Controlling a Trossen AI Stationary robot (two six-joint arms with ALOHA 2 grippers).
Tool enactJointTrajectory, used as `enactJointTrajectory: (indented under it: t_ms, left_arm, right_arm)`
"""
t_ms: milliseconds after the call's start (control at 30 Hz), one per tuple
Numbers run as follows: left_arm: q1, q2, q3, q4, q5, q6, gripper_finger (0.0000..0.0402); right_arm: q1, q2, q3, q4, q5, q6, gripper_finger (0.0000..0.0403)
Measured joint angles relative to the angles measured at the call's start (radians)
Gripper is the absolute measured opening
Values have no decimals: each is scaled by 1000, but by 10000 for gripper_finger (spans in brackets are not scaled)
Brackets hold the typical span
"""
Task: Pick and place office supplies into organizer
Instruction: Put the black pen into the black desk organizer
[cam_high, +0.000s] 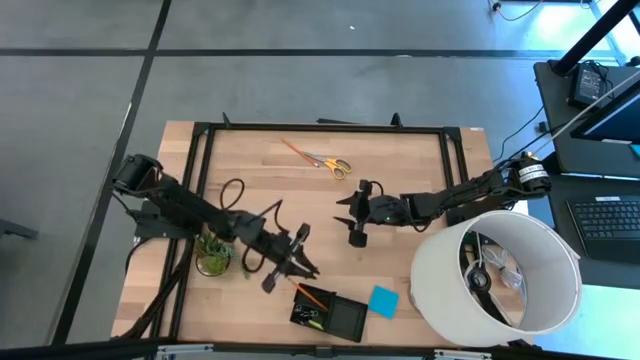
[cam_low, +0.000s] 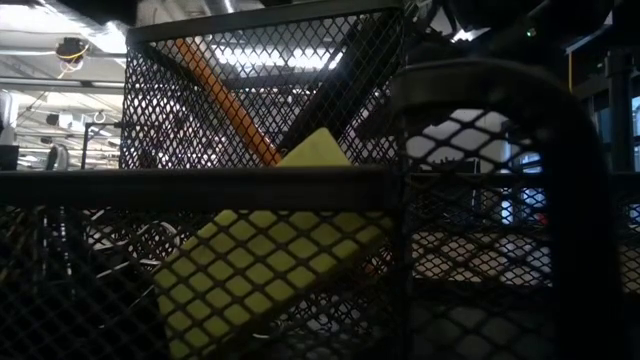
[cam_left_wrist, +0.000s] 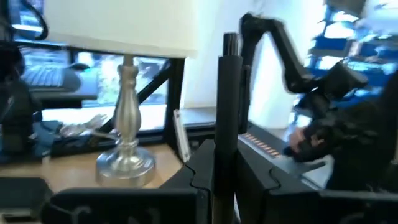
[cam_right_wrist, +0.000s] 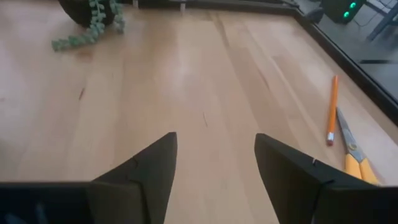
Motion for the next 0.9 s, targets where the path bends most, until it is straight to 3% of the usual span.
enactJointTrajectory:
  t_ms: [167,333,533,767,900]
  left_arm:
    - [-56,71,0,65,-134,-40,28]
    - [-104,197,44,194,-134,-44,28]
    - [-109,282,132,106,-145,-107,28]
    - [-147,309,143,-24,-296,-142,28]
    - [-180,309,143,-35,-324,-103,28]
  right_arm:
    - [-1,0,0,13,0,7,218]
    - [0,0,0,16,0,26,218]
    - [0,0,0,5,-1,55,218]
    - [0,0,0,-43,-4,91,218]
    - [1,0,0,-43,-4,103,218]
